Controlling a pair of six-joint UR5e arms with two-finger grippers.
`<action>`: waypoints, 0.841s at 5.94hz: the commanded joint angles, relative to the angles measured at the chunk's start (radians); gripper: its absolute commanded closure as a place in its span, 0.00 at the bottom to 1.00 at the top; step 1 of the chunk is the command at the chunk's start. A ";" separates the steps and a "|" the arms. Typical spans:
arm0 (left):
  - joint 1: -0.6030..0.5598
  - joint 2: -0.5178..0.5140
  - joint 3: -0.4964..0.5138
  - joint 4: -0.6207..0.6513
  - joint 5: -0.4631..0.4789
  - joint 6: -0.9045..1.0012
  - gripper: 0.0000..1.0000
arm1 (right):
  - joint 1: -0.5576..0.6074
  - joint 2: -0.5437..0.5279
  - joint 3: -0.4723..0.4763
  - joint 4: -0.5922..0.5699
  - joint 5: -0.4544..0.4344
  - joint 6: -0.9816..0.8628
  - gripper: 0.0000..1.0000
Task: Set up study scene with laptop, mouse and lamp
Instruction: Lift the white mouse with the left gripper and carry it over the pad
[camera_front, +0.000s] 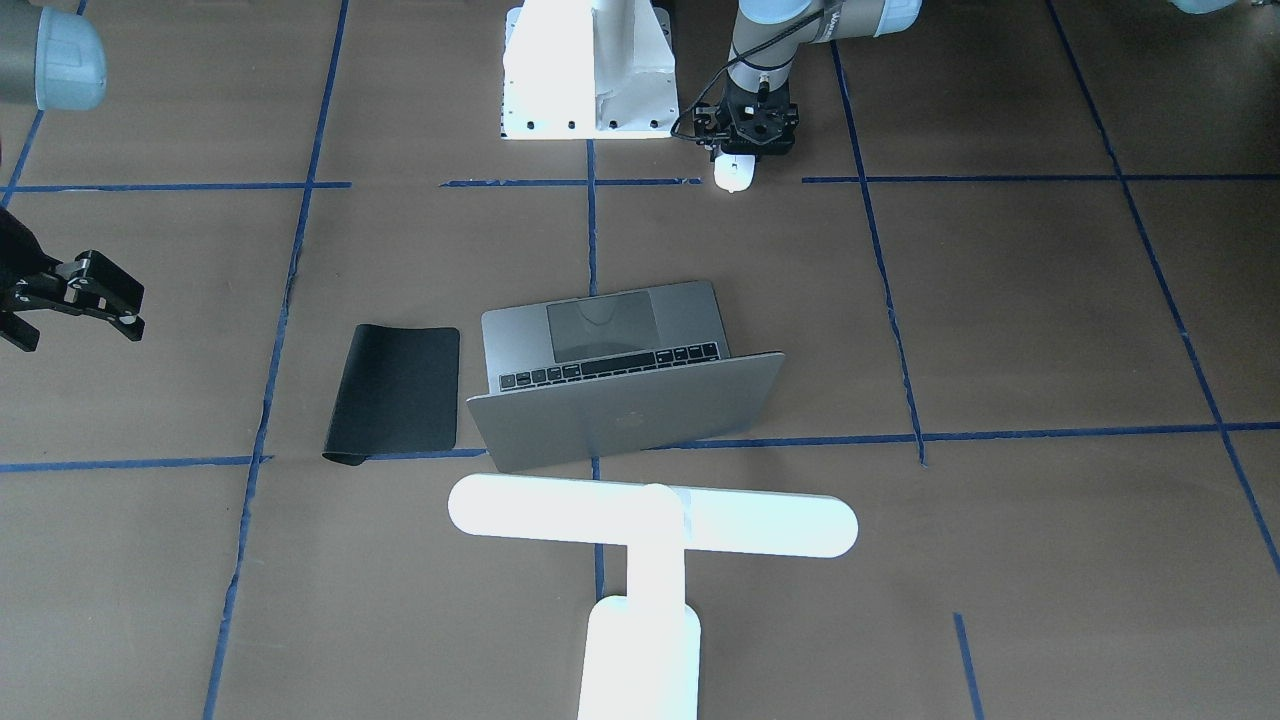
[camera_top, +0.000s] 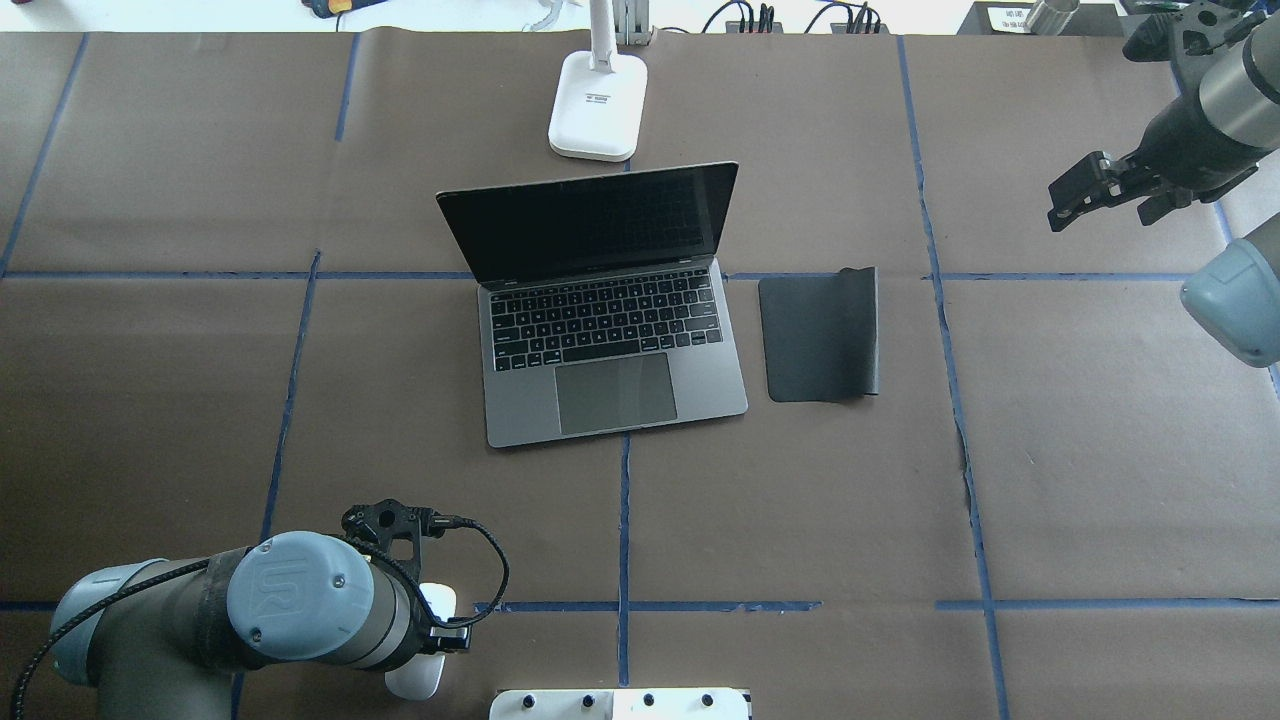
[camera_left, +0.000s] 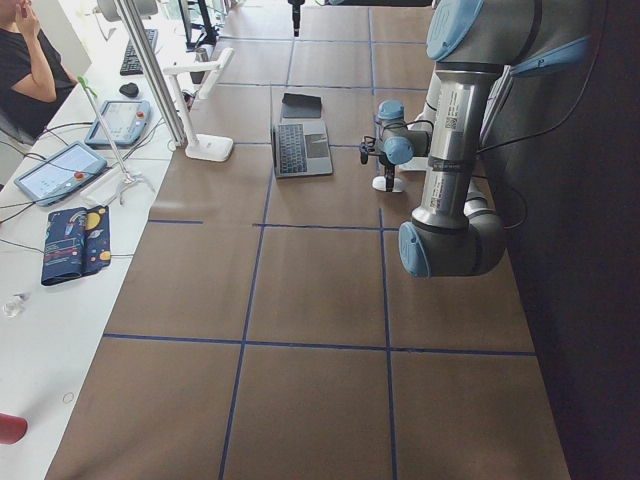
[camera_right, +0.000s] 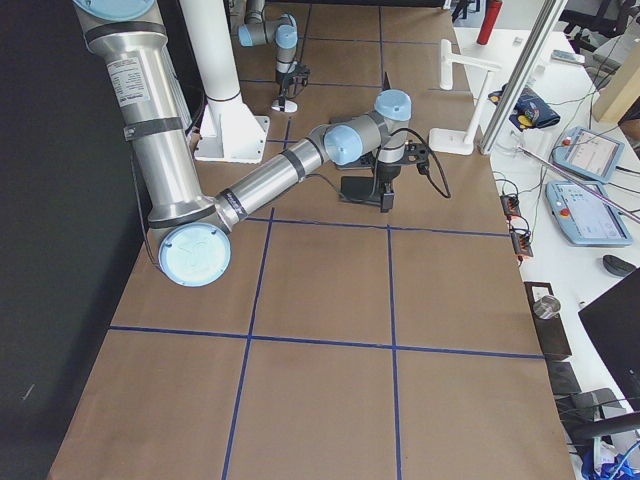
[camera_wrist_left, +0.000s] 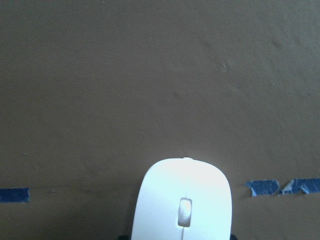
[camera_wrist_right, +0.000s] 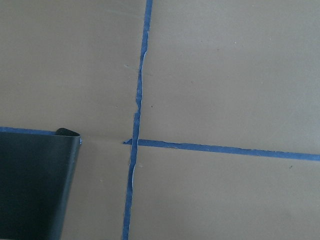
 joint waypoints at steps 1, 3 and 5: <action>-0.003 0.000 -0.027 0.009 -0.002 -0.001 0.98 | 0.001 0.002 0.000 0.000 0.000 0.000 0.00; -0.069 -0.013 -0.060 0.015 -0.002 0.014 0.98 | 0.024 -0.009 0.002 0.000 0.012 -0.024 0.00; -0.153 -0.193 0.036 0.017 0.001 0.094 0.98 | 0.052 -0.081 0.044 0.000 0.014 -0.088 0.00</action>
